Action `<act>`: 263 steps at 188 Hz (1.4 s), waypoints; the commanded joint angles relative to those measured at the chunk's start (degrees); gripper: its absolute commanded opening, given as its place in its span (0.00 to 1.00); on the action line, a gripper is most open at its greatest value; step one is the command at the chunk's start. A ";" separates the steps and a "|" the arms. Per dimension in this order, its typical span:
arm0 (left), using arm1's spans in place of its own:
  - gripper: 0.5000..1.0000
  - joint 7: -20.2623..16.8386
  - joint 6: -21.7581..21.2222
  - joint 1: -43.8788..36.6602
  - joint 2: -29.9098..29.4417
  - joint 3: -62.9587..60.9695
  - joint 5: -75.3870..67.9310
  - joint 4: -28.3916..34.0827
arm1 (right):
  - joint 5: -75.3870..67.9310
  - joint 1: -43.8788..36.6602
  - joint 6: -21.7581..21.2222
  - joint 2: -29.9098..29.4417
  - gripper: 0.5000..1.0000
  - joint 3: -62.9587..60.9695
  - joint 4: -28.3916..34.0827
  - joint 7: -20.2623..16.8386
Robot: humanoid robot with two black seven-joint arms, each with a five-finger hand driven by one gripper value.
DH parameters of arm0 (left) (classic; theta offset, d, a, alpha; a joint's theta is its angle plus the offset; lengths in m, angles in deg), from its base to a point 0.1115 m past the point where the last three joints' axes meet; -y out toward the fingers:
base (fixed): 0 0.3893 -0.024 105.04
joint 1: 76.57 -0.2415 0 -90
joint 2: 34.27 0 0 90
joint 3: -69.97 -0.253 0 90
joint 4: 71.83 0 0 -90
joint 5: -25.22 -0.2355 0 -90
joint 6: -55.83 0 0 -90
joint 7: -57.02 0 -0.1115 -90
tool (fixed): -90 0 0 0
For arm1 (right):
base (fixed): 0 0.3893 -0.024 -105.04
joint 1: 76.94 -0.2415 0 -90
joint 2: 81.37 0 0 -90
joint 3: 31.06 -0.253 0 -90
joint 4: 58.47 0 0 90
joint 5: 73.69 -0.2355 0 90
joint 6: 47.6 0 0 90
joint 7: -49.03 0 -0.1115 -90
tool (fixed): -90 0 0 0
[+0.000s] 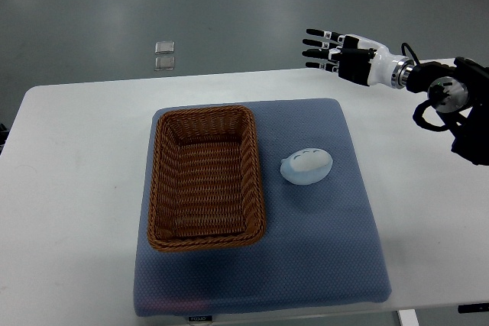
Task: Place blue toy in brown basket
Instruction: 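Move the right hand down toward the pale blue plush toy, then close the right hand's fingers around the pale blue plush toy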
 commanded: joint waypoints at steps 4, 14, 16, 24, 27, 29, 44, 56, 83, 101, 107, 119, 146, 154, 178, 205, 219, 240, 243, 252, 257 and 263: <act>1.00 -0.01 0.16 0.00 0.00 0.01 0.01 -0.13 | 0.26 -1.26 0.00 0.23 0.86 0.02 0.17 0.06; 1.00 -0.01 0.07 0.00 0.00 0.01 0.01 -0.05 | 0.87 -1.52 0.00 0.23 0.86 0.11 0.26 0.15; 1.00 -0.01 0.07 0.00 0.00 0.01 0.01 -0.05 | 1.13 -1.52 0.00 0.32 0.86 0.11 0.26 0.15; 1.00 -0.01 0.07 0.00 0.00 0.01 0.01 -0.05 | 2.54 -1.52 0.00 0.41 0.86 0.11 0.26 0.23; 1.00 -0.01 0.07 0.00 0.00 0.01 0.01 -0.05 | 2.98 -1.52 0.00 0.49 0.86 0.11 0.26 0.32; 1.00 -0.01 0.07 0.00 0.00 0.01 0.01 -0.05 | 3.33 -1.52 0.00 0.49 0.86 0.11 0.35 0.32; 1.00 -0.01 0.07 0.00 0.00 0.01 0.01 -0.05 | 5.97 -1.52 0.00 1.20 0.86 0.02 0.35 0.50; 1.00 -0.01 0.07 0.00 0.00 0.01 0.01 -0.13 | 7.90 -1.43 0.00 1.46 0.86 0.02 0.35 0.58; 1.00 -0.01 0.07 0.00 0.00 0.01 0.01 -0.05 | 15.19 -1.26 0.00 4.18 0.85 0.02 6.23 1.64; 1.00 -0.01 0.07 0.00 0.00 0.01 0.01 -0.13 | 23.89 -0.82 0.00 7.17 0.85 -0.24 14.84 3.22; 1.00 -0.01 0.07 0.00 0.00 0.01 0.01 -0.13 | 26.01 -0.73 0.00 7.79 0.85 -0.24 16.87 3.66; 1.00 -0.01 0.07 0.00 0.00 0.01 0.01 -0.05 | 31.63 -0.55 0.00 10.16 0.85 -0.24 23.29 5.07; 1.00 -0.01 0.07 0.00 0.00 0.01 0.01 -0.05 | 42.53 1.73 0.00 14.38 0.85 -0.15 35.59 6.39; 1.00 -0.01 0.07 0.00 0.00 0.01 0.01 -0.05 | 45.69 2.70 0.00 15.88 0.85 -0.15 39.02 6.39; 1.00 -0.01 0.07 0.00 0.00 0.01 0.01 -0.05 | 56.94 6.38 3.18 18.77 0.85 -0.06 48.68 6.30; 1.00 -0.01 0.07 0.00 0.00 0.01 0.01 -0.05 | 65.29 9.37 9.59 18.34 0.85 0.37 51.24 6.03; 1.00 -0.01 0.07 0.00 0.00 0.01 0.01 -0.05 | 67.93 10.43 13.64 18.34 0.85 2.39 51.41 6.03; 1.00 -0.01 0.07 0.00 0.00 0.01 0.01 -0.05 | 69.16 10.52 16.72 19.04 0.85 5.73 53.08 6.21; 1.00 -0.01 0.07 0.00 0.00 0.01 0.01 -0.05 | 69.25 10.52 16.81 19.04 0.85 5.91 53.17 6.21; 1.00 -0.01 0.07 0.00 0.00 0.01 0.01 -0.05 | 69.60 10.61 16.98 19.04 0.85 6.35 53.34 6.21; 1.00 -0.01 0.07 0.00 0.00 0.01 0.01 -0.05 | 69.95 10.78 16.98 18.95 0.85 6.35 53.26 6.21; 1.00 -0.01 0.07 0.00 0.00 0.01 0.01 -0.05 | 70.92 10.96 17.07 18.78 0.85 6.44 53.26 6.21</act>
